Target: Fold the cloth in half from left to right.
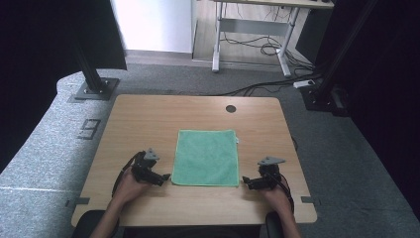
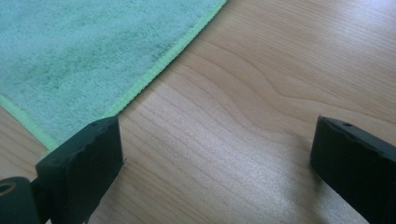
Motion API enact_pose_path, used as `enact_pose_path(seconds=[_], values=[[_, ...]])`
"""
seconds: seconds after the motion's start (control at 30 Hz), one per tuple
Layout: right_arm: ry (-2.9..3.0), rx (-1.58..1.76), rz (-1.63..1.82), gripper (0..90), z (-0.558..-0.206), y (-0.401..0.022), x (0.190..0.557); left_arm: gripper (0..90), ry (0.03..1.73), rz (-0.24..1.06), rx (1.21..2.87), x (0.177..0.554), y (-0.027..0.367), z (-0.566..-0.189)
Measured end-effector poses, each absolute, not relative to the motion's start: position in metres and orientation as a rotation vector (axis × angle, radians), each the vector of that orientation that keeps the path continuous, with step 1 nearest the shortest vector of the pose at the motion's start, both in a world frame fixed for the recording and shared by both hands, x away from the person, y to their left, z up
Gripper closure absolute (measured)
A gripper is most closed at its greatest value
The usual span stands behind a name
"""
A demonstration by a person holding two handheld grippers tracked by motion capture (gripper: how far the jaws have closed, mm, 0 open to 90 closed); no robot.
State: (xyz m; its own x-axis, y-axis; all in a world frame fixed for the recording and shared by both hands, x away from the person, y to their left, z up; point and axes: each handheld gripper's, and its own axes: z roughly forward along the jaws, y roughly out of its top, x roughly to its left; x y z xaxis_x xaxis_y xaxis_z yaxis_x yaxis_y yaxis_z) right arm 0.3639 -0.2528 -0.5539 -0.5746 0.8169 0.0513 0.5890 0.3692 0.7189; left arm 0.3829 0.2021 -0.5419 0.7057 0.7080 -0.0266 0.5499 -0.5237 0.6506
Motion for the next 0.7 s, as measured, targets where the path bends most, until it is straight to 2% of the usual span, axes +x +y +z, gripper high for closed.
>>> enact_pose_path(seconds=[0.27,0.47,0.7], values=[[2.285,1.233,1.057,2.9,-0.542,-0.244,0.359,0.0,0.942,0.359,2.197,0.398,0.191,-0.526],[2.285,1.231,1.055,3.4,-0.539,-0.229,0.357,0.0,0.908,0.385,2.239,0.414,0.17,-0.529],[2.282,1.259,1.019,5.1,-0.541,-0.218,0.355,0.0,0.912,0.405,2.311,0.419,0.165,-0.543]])
